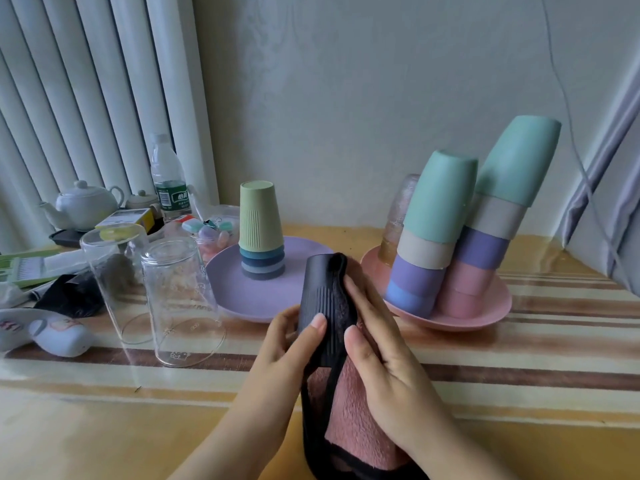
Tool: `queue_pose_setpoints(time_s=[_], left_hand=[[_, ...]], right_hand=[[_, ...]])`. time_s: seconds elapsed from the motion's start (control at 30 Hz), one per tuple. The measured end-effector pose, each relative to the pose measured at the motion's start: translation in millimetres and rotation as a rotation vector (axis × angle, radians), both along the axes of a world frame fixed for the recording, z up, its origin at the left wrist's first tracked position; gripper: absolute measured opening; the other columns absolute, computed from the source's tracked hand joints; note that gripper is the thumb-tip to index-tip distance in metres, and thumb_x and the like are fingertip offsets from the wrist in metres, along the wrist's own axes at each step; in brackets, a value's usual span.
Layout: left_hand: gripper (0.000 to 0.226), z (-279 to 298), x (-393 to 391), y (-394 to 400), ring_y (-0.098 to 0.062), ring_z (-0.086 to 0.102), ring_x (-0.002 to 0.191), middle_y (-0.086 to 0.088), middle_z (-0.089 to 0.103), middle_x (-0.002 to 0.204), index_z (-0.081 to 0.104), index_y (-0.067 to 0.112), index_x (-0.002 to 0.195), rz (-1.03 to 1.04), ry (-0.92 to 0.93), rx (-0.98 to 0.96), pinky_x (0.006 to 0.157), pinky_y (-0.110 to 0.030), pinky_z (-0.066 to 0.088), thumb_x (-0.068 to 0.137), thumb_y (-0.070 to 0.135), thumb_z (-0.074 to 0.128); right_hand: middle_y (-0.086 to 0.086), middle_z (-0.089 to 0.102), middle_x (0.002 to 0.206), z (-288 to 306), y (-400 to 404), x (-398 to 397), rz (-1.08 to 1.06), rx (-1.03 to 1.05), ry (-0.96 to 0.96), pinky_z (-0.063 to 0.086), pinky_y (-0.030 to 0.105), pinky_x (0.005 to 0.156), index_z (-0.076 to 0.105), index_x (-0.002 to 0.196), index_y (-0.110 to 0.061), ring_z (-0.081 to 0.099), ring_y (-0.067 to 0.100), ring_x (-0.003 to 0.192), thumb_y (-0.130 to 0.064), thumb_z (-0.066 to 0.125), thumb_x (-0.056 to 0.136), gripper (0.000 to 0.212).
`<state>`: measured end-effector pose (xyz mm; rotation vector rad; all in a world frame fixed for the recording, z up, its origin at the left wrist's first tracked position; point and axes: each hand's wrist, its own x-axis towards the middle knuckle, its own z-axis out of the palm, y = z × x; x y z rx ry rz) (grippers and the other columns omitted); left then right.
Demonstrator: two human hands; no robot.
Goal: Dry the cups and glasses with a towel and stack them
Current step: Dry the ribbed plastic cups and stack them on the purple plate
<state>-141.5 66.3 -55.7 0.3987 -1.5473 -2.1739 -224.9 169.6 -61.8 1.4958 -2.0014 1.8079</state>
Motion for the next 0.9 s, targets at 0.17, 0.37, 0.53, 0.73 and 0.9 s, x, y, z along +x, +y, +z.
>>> queue_pose_setpoints(time_s=[0.17,0.37,0.53,0.73,0.9], left_hand=[[0.049,0.4,-2.1,-3.8,-0.02,0.068,0.104,-0.011,0.071,0.111,0.062,0.011,0.117,-0.005,0.015,0.042,0.092,-0.036,0.047,0.075,0.035,0.06],[0.034,-0.3,-2.4,3.1,-0.018,0.067,0.107,-0.003,0.072,0.111,0.062,0.025,0.119,-0.1,-0.005,-0.098,0.097,-0.039,0.046,0.087,0.036,0.064],[0.055,-4.6,-3.8,7.1,-0.016,0.058,0.123,0.0,0.065,0.128,0.057,0.026,0.13,-0.167,0.08,-0.078,0.11,-0.042,0.036,0.077,0.041,0.064],[0.033,-3.5,-2.5,-1.6,0.001,0.052,0.122,0.008,0.058,0.13,0.062,0.044,0.119,-0.077,0.064,-0.244,0.111,-0.028,0.036,0.086,0.047,0.058],[0.041,2.7,-2.1,-1.3,0.004,0.062,0.107,0.008,0.068,0.117,0.055,0.031,0.123,-0.016,0.092,-0.404,0.084,-0.009,0.046,0.082,0.036,0.049]], right_hand=[[-0.022,0.029,0.152,-0.1,-1.0,3.8,0.039,-0.051,-0.123,0.017,0.009,0.111,0.034,0.141,-0.043,0.019,-0.002,0.142,-0.036,0.041,0.092,0.049],[-0.052,0.027,0.131,9.2,5.5,4.3,-0.053,-0.073,-0.33,0.018,-0.006,0.096,0.031,0.136,-0.04,0.023,-0.026,0.127,-0.037,0.034,0.089,0.047],[-0.045,0.043,0.122,14.2,13.3,-0.7,-0.082,-0.076,-0.511,0.022,-0.011,0.088,0.044,0.118,-0.043,0.031,-0.033,0.113,-0.048,0.034,0.086,0.033],[-0.042,0.04,0.124,7.6,9.7,2.6,-0.075,0.024,-0.526,0.019,-0.008,0.094,0.045,0.114,-0.049,0.029,-0.035,0.113,-0.055,0.025,0.08,0.04],[-0.055,0.04,0.116,9.3,11.2,4.6,-0.098,-0.03,-0.419,0.02,-0.009,0.091,0.039,0.124,-0.044,0.028,-0.034,0.116,-0.045,0.025,0.091,0.036]])
